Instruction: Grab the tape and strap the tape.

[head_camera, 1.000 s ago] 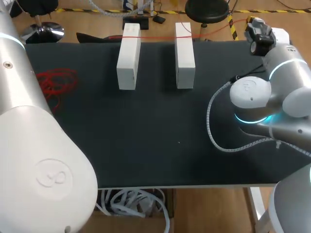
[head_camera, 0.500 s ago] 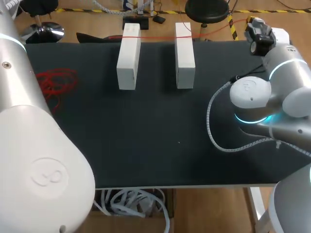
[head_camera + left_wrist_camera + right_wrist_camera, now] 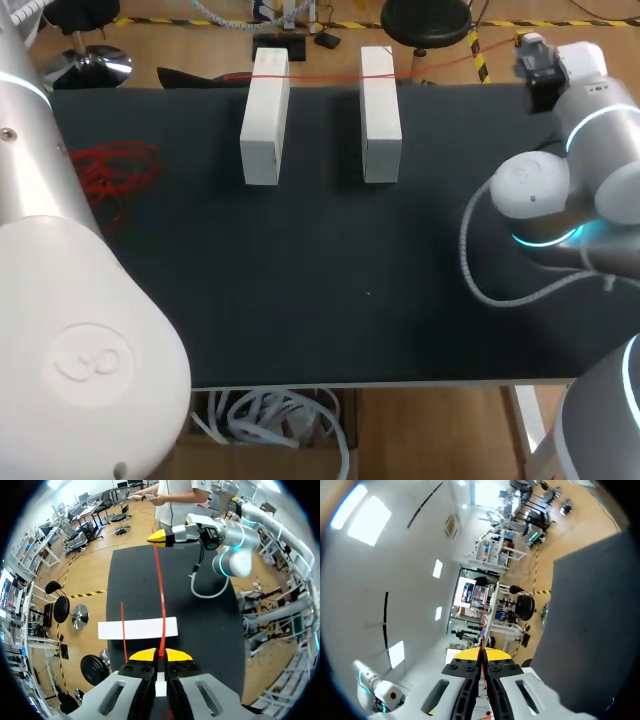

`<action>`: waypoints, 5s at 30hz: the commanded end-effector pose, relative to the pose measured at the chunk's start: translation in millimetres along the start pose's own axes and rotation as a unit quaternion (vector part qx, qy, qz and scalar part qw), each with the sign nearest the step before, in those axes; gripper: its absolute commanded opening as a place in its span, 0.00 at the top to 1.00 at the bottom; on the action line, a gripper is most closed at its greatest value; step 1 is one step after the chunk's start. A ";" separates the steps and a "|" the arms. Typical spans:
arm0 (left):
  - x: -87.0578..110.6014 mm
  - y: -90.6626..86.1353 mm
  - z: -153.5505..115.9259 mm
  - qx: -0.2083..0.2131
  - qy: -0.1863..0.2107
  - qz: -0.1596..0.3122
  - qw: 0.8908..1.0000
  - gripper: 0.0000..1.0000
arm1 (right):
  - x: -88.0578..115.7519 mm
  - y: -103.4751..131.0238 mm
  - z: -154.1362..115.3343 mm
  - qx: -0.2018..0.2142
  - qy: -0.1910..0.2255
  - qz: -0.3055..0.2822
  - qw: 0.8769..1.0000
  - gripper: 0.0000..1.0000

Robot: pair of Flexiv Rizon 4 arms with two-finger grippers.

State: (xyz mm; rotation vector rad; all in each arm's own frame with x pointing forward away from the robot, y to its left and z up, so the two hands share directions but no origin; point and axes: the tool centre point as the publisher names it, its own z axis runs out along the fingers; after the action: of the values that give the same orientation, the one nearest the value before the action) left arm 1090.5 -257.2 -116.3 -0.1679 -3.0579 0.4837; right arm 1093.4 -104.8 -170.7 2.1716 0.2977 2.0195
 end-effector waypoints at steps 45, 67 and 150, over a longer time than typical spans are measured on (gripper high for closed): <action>-0.8 -1.3 -1.0 -0.002 0.001 0.000 1.000 1.00 | 17.4 23.8 -12.4 0.132 0.016 -0.733 0.667 1.00; -0.8 -1.3 -1.0 -0.002 0.001 0.000 1.000 1.00 | 47.4 22.7 -1.2 0.175 0.000 -0.949 0.262 1.00; -0.8 -1.3 -1.0 -0.002 0.001 0.000 1.000 1.00 | 86.8 -121.6 17.0 0.043 0.016 -0.976 0.215 1.00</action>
State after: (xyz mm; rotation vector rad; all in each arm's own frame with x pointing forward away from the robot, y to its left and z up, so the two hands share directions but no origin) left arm 1090.2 -257.4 -116.9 -0.1685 -3.0583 0.4868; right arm 1113.2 34.0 -119.7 0.1190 1.7256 0.1691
